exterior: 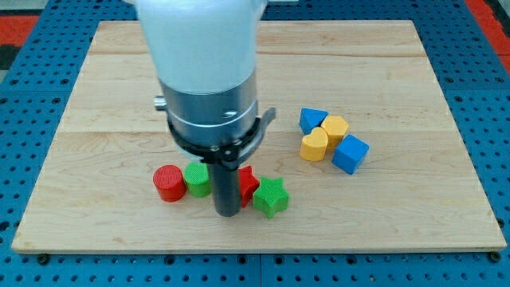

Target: Push green star into blue cube

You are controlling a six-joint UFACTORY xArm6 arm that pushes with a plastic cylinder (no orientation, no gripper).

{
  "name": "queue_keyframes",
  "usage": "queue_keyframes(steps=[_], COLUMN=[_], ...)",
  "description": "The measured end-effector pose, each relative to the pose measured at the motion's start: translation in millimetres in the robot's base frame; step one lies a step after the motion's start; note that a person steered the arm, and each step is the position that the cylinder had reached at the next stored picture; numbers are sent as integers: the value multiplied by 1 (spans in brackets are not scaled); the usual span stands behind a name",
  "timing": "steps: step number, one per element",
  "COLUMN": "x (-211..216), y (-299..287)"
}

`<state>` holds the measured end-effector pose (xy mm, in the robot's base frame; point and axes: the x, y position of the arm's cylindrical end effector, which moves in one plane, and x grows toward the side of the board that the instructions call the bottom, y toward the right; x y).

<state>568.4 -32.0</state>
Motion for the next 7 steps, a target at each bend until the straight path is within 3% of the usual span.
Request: queue_keyframes(steps=[2,4,7], x=[3,-8,-37], y=[-7,77,92])
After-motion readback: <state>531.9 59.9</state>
